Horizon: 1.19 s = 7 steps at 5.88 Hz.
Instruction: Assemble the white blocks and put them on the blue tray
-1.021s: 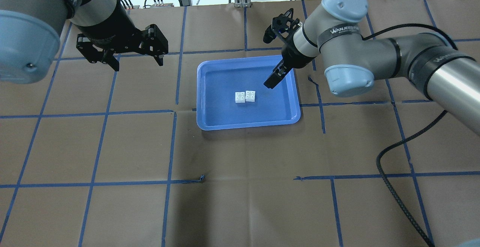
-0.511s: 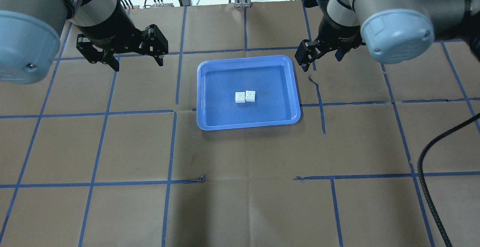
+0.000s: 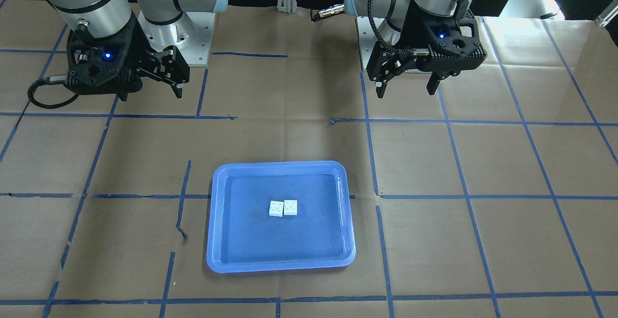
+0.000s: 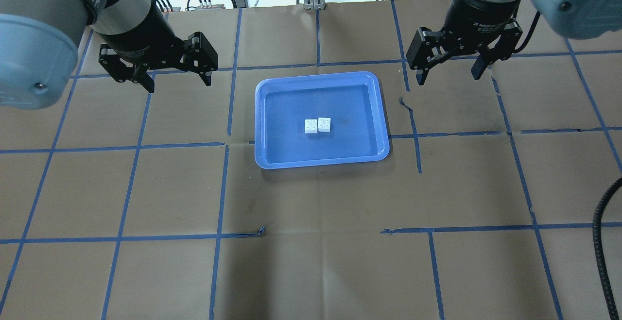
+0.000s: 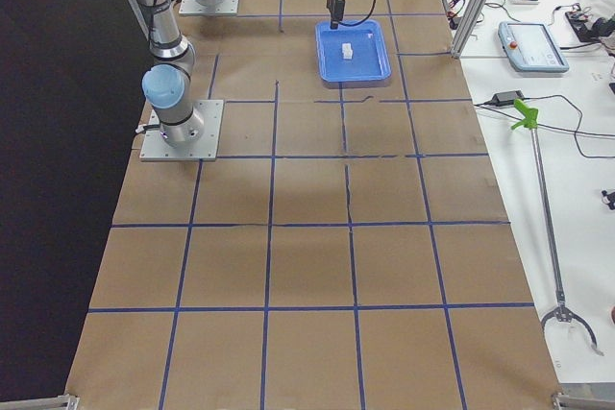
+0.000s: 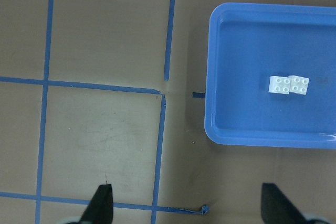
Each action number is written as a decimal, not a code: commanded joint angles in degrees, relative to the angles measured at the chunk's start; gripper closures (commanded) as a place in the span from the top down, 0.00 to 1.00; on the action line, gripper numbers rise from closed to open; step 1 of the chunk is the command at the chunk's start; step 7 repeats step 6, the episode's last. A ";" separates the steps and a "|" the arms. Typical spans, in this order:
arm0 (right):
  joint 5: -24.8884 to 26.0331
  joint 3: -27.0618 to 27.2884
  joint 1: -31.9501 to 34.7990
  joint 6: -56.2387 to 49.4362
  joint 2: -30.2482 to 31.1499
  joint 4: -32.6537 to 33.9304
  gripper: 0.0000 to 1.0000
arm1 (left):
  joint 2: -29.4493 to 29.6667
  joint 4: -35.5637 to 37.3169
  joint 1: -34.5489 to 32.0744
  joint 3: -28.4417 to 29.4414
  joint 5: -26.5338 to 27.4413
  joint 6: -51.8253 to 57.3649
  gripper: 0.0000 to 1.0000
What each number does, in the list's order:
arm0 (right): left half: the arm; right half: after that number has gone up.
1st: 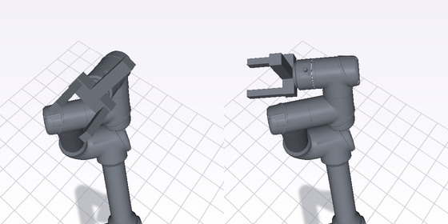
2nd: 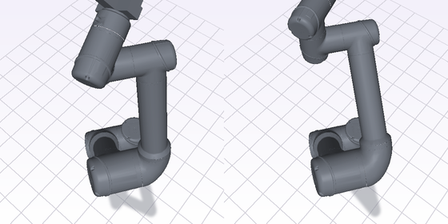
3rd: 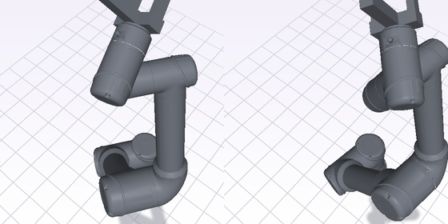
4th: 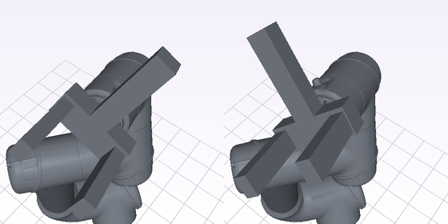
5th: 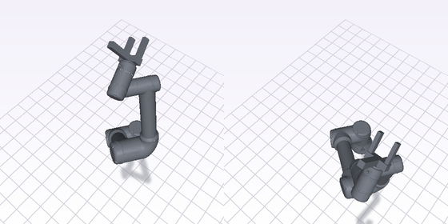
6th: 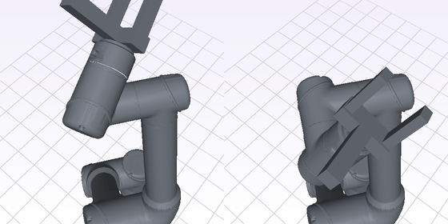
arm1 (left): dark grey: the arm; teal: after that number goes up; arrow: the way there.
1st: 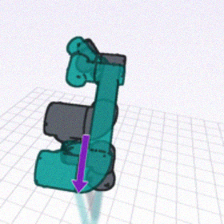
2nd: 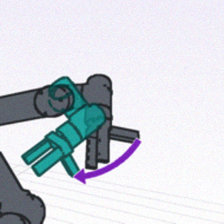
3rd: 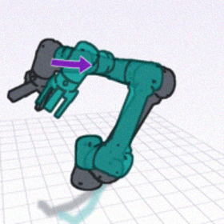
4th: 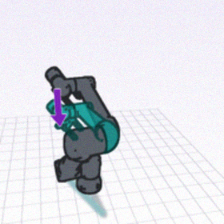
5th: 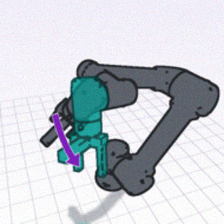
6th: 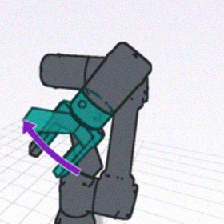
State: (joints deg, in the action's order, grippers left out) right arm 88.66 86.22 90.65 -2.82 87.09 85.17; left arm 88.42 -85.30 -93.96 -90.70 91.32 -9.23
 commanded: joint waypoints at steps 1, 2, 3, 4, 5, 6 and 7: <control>0.11 2.19 -1.53 0.27 0.80 1.39 1.00 | 0.00 0.05 0.00 0.00 0.00 0.00 0.99; 0.11 2.03 -1.35 0.36 1.24 1.49 1.00 | 0.00 0.05 0.00 0.00 0.00 0.00 0.99; 0.46 0.98 -1.09 0.45 1.59 1.41 1.00 | 0.00 0.05 0.00 0.00 0.00 0.00 0.99; 0.99 0.53 -1.09 0.36 1.50 1.23 1.00 | 0.00 0.05 0.00 0.00 0.09 0.00 0.99; 0.91 0.70 -1.09 0.36 1.50 1.14 1.00 | 0.00 0.05 0.00 0.00 0.09 0.00 0.99; 0.64 0.71 -1.09 0.27 1.24 1.14 1.00 | 0.00 0.05 0.00 -0.09 0.09 0.17 0.99; 0.64 0.71 -1.09 0.27 1.24 1.14 1.00 | 0.00 0.05 0.00 -0.09 0.09 0.17 0.99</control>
